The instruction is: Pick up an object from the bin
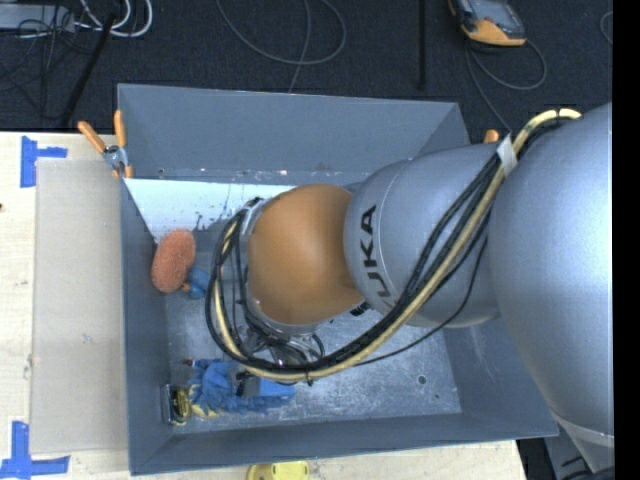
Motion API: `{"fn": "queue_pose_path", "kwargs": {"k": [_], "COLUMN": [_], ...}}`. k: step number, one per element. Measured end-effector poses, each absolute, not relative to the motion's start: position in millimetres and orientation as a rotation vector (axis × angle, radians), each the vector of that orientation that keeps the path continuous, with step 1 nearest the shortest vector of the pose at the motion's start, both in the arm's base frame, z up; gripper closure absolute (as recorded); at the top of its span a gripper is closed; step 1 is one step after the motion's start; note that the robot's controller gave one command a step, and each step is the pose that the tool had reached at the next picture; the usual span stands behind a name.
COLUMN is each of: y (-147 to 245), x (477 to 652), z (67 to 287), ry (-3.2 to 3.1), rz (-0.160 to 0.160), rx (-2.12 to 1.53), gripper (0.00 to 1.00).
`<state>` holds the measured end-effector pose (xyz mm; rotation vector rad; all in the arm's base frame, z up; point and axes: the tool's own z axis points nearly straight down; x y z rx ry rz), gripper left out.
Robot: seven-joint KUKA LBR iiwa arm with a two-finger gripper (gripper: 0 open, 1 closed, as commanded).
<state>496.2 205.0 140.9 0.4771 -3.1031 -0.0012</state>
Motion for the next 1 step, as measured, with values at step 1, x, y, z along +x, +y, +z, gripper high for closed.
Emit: {"fn": "queue_pose_path", "kwargs": {"k": [1], "y": [190.7], "x": [496.9], "z": [122.1], "ry": [-3.067], "rz": [-0.001], "rx": [0.703], "gripper": [1.00]}}
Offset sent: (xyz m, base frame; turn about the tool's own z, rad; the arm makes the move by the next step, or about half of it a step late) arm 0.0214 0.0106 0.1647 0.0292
